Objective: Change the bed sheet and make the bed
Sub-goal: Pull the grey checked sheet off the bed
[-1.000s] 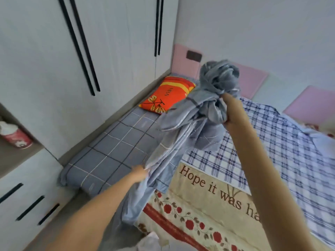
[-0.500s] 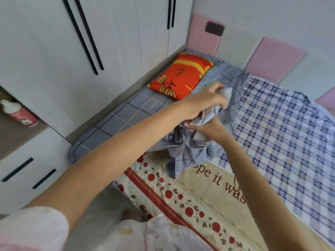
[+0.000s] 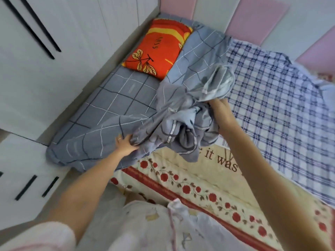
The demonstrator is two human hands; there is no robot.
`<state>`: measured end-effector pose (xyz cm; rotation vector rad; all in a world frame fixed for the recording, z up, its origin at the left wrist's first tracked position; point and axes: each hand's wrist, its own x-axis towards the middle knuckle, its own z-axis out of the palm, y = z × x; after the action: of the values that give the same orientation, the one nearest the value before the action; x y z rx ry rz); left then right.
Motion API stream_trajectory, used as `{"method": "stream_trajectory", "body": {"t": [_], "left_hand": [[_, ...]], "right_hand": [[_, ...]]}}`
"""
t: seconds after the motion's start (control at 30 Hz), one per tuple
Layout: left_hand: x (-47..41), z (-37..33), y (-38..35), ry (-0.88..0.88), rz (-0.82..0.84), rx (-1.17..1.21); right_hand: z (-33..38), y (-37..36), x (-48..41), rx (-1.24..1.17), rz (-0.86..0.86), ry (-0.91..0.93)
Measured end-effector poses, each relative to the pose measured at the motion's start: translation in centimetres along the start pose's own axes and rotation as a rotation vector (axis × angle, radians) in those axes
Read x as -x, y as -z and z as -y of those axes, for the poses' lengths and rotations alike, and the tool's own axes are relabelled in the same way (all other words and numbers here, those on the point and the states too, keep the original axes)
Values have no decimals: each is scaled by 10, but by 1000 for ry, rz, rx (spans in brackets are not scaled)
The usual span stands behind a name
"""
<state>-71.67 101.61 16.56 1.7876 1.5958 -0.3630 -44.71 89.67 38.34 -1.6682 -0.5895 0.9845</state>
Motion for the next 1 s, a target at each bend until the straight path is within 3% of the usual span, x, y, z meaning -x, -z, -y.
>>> {"method": "stream_trajectory", "body": {"t": [0.1,0.2,0.27,0.33,0.43,0.53,0.6,0.7,0.8,0.87,1.0], "left_hand": [[-20,18,-15,121,-38,280],[-39,31,-1,337,-56,688],[-50,30,21,377,-212,789],[-50,22,44,290,-372,762],[-25,-11,68,47,-373,687],[16,-56,67,-299,-256,607],[41,-73,66,-432,-171,590],[54,-67,84,-558,-32,731],[35,-29,96,-691,39,569],[12,0,94,-696,-46,311],[-59,46,94,-254,-60,48]], "right_hand": [[-12,-6,0,241,90,29],[-35,-28,-12,736,139,93],[-61,-50,-24,1092,135,136],[-87,-78,-29,1308,152,178],[-109,-127,-31,1172,245,205],[-122,-168,-34,935,435,98],[-121,-179,-34,844,477,-11],[-115,-174,-29,699,324,-20],[-100,-166,-31,422,126,-35],[-88,-165,-34,315,23,-20],[-70,-168,-31,256,12,85]]}}
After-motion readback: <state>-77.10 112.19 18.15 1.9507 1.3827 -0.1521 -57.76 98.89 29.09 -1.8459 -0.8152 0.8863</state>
